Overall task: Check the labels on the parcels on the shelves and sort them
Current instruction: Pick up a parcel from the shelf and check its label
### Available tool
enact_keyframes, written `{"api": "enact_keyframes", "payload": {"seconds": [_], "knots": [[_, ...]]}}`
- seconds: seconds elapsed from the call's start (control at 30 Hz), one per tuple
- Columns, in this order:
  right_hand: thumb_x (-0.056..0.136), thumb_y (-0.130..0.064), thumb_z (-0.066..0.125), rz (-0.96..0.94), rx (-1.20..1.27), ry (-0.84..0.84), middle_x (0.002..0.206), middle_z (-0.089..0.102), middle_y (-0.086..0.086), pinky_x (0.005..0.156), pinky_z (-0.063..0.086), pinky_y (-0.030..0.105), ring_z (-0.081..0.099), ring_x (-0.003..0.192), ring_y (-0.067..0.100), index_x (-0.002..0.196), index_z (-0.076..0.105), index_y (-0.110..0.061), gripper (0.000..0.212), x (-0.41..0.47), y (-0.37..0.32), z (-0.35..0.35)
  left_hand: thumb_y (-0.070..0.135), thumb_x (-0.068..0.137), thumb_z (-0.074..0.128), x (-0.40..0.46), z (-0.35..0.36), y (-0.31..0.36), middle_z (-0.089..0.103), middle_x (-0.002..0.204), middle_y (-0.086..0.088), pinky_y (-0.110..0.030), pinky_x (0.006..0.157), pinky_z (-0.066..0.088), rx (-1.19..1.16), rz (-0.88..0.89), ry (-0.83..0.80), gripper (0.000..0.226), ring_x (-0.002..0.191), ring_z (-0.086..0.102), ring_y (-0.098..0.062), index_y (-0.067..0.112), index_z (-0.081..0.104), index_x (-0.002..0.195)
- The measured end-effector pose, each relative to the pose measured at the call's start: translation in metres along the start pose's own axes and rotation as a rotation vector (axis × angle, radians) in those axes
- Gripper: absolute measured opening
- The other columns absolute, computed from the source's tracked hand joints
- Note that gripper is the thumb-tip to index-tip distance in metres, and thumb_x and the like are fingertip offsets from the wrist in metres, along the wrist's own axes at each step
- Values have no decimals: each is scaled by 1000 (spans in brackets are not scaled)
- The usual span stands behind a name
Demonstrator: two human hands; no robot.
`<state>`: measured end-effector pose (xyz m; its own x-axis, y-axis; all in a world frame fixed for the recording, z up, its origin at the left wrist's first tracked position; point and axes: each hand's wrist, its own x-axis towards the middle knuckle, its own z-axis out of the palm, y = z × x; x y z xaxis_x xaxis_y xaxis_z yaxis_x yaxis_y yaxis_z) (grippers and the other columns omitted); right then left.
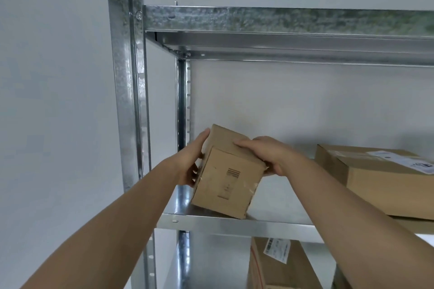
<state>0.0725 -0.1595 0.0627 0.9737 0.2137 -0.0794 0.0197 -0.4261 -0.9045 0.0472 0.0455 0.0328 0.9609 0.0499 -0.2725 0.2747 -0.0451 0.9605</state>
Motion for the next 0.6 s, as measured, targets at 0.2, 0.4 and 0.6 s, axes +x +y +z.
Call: {"api": "enact_keyframes", "payload": {"seconds": [0.2, 0.4, 0.6], "knots": [[81, -56, 76, 22, -26, -12, 100, 70, 3, 61, 54, 28, 67, 82, 18, 121, 63, -14, 59, 7, 0, 3, 73, 76, 70, -4, -4, 4, 62, 135, -24, -69, 101, 44, 19, -29, -100, 86, 120, 62, -44, 14, 57, 137], [83, -59, 74, 118, 21, -100, 127, 64, 16, 94, 53, 63, 61, 119, 40, 126, 63, -19, 59, 18, 6, 8, 47, 92, 65, -3, -1, 14, 74, 104, -15, -59, 107, 45, 72, 33, -137, 44, 94, 69, -32, 15, 67, 123], [86, -55, 71, 172, 125, -199, 126, 68, 20, 92, 51, 69, 69, 110, 41, 122, 67, -18, 52, 28, 14, 10, 50, 89, 69, 7, -2, 13, 69, 127, -18, -62, 101, 49, 137, 3, -193, 52, 105, 69, -35, 18, 67, 129]]}}
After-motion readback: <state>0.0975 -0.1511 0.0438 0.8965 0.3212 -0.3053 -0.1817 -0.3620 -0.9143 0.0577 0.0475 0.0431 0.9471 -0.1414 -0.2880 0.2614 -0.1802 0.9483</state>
